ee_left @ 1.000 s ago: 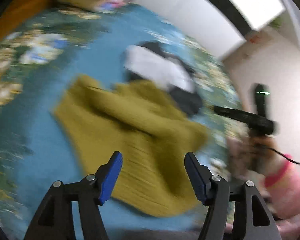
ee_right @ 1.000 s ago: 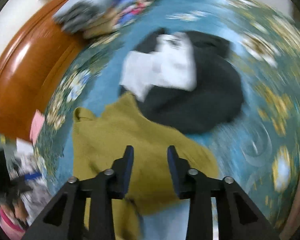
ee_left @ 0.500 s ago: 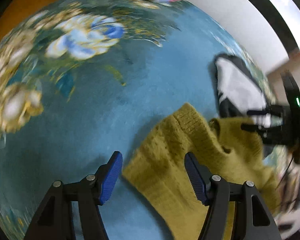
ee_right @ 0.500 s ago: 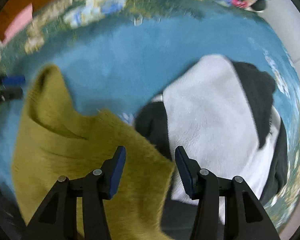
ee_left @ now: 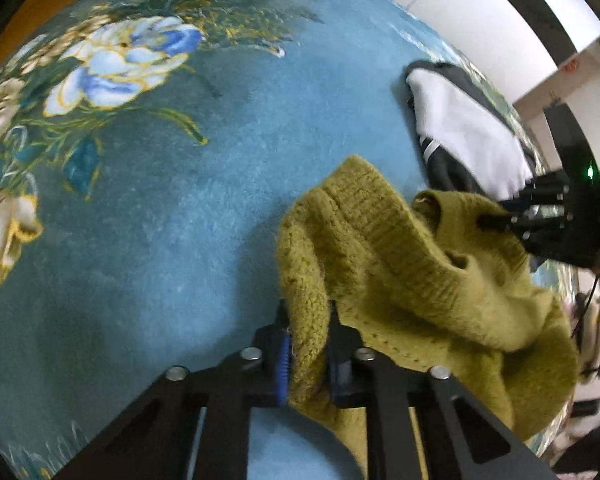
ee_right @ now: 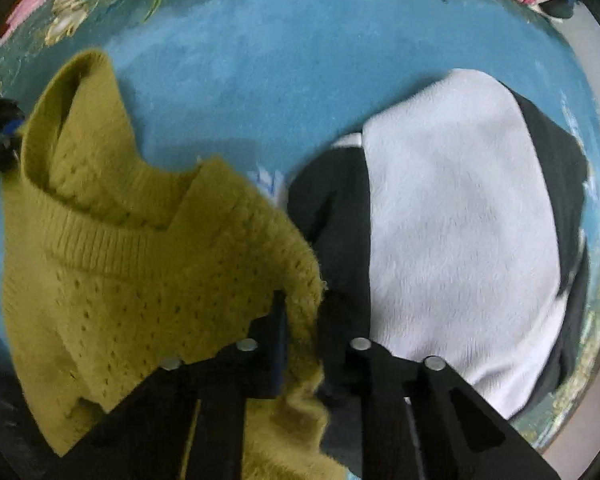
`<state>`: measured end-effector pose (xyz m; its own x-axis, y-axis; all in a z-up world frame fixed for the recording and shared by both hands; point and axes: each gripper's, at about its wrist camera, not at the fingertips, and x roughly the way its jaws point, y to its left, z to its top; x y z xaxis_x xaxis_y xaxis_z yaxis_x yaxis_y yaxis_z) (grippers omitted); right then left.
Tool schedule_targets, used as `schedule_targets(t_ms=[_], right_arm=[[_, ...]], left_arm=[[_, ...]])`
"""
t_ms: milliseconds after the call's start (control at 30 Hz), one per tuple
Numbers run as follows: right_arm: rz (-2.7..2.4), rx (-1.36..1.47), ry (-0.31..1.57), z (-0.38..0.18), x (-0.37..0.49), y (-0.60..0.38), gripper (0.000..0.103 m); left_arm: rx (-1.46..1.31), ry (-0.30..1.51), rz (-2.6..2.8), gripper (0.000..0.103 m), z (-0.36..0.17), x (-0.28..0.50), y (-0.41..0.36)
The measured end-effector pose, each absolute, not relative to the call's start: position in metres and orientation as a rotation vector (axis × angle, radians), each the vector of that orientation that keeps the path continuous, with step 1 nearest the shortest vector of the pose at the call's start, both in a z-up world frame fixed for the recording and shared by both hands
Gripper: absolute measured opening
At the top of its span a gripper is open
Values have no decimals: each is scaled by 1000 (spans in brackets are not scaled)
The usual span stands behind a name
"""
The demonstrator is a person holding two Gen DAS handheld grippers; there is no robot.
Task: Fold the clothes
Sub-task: 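Lift the sweater with both grippers and shake it out in the air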
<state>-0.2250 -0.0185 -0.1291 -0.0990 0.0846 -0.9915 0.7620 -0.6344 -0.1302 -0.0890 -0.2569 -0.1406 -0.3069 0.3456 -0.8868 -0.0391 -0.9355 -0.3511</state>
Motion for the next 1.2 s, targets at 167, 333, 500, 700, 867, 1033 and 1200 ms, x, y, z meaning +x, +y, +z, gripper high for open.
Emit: schedule_targets(t_ms=[167, 333, 500, 700, 867, 1033, 1200], right_arm=[[-2028, 1597, 796, -76, -210, 11, 10], [-2312, 1424, 631, 17, -194, 60, 9], [-2550, 1178, 425, 125, -165, 113, 9], [-2695, 804, 314, 256, -104, 124, 9], [-2725, 593, 306, 315, -36, 145, 9], [-2707, 524, 294, 334, 21, 165, 9], [-2669, 487, 290, 344, 65, 177, 9]], left_arm=[[-1570, -299, 2477, 11, -80, -67, -249], [-1357, -147, 2647, 10, 19, -52, -228], [-1043, 8, 2822, 10, 136, -43, -194], [-731, 130, 2942, 10, 248, 4, -168], [-606, 166, 2988, 10, 291, 49, -165], [-573, 305, 2993, 10, 297, 91, -158], [-548, 408, 2984, 10, 314, 117, -148]])
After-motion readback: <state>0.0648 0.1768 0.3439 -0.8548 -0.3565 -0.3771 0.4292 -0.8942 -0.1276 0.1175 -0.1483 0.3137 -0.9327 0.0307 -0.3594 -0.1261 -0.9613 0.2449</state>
